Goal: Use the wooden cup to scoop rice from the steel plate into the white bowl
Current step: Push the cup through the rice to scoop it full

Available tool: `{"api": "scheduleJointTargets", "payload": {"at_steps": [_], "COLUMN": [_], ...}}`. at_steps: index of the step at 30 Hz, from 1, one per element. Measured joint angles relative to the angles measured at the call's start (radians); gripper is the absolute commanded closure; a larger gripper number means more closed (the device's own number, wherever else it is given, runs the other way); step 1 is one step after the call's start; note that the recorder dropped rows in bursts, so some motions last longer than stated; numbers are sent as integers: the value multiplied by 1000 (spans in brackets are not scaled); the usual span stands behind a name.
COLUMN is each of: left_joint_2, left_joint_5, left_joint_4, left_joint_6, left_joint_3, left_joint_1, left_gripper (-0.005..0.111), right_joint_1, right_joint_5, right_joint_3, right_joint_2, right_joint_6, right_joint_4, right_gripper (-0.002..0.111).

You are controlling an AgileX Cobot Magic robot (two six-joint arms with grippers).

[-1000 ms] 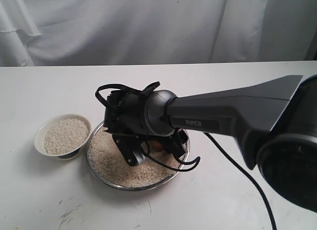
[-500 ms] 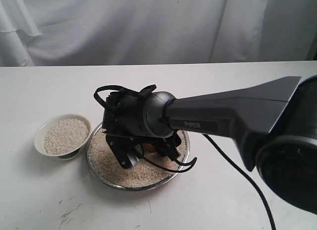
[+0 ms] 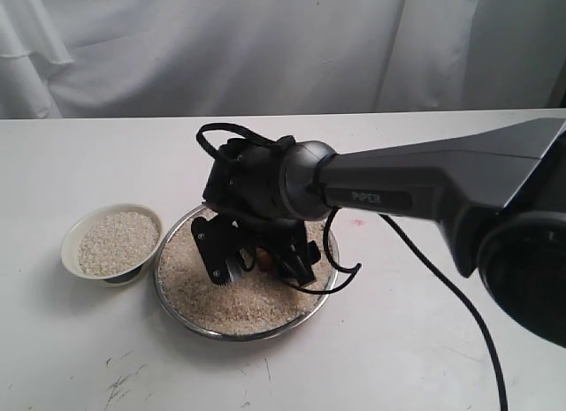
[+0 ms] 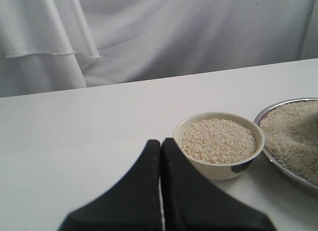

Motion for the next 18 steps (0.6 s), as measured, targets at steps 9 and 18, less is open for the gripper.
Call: {"api": "scheduleJointTargets", "payload": {"at_steps": [9,18], "left_joint_2": [0,0], "left_joint_5": [0,0], "left_joint_4": [0,0], "left_joint_6": [0,0], "left_joint_3": [0,0], "left_joint_1": [0,0], "left_gripper": [107,107], "right_joint_1": [-33,-51], "right_joint_5": [-51,-88], "right_joint_3": [0,0], "right_joint_2": [-11,-14], "right_joint_6": [-56,-75], "right_joint_4": [137,214], "right_gripper": [108,108]}}
